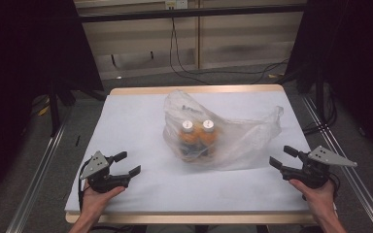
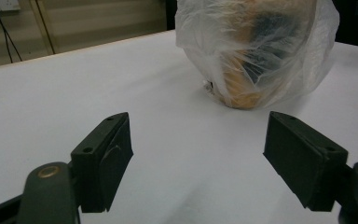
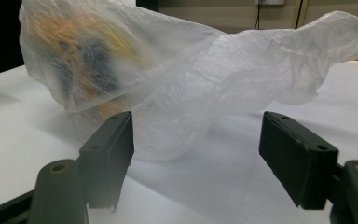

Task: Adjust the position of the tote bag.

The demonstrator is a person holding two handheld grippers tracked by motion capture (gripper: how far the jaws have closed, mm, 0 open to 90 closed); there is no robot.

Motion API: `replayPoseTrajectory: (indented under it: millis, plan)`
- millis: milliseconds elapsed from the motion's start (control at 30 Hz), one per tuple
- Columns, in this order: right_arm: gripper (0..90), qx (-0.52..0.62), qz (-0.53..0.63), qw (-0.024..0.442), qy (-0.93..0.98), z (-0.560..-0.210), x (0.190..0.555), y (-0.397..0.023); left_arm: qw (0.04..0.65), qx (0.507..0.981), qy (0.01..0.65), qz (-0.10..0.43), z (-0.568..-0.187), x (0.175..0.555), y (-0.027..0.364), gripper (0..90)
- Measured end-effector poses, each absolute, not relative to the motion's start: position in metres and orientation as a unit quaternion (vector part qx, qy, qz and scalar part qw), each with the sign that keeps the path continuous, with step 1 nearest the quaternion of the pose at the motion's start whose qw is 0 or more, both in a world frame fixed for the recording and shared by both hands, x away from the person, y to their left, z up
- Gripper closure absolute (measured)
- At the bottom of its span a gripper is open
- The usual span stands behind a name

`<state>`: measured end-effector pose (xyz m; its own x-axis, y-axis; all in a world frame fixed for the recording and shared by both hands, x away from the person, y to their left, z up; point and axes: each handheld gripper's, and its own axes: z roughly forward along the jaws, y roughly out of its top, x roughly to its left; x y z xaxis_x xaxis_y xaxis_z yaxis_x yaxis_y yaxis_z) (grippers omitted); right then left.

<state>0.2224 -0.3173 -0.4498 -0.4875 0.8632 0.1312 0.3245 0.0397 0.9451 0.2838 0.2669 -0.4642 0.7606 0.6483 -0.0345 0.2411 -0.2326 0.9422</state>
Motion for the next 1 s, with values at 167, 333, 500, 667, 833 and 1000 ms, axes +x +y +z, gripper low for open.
replayPoseTrajectory:
  millis: [167, 333, 500, 667, 833, 1000]
  plan:
    - [30.8, 0.429, 0.545, 0.230, 0.683, -0.445, 0.225, -0.311, 0.552, 0.760, 0.291, 0.184, -0.464, 0.278, 0.263, 26.8]
    - [32.4, 0.422, 0.543, 0.221, 0.692, -0.442, 0.226, -0.306, 0.556, 0.762, 0.274, 0.187, -0.461, 0.277, 0.263, 27.6]
    - [34.4, 0.406, 0.546, 0.212, 0.701, -0.436, 0.229, -0.298, 0.566, 0.756, 0.277, 0.177, -0.458, 0.276, 0.259, 27.6]
    - [38.4, 0.392, 0.550, 0.198, 0.710, -0.429, 0.235, -0.290, 0.563, 0.764, 0.266, 0.168, -0.457, 0.279, 0.249, 29.3]
    - [42.2, 0.377, 0.551, 0.184, 0.722, -0.422, 0.240, -0.283, 0.564, 0.767, 0.256, 0.166, -0.454, 0.280, 0.239, 30.6]
    - [45.6, 0.360, 0.565, 0.172, 0.723, -0.408, 0.248, -0.277, 0.562, 0.773, 0.248, 0.160, -0.453, 0.279, 0.234, 34.2]
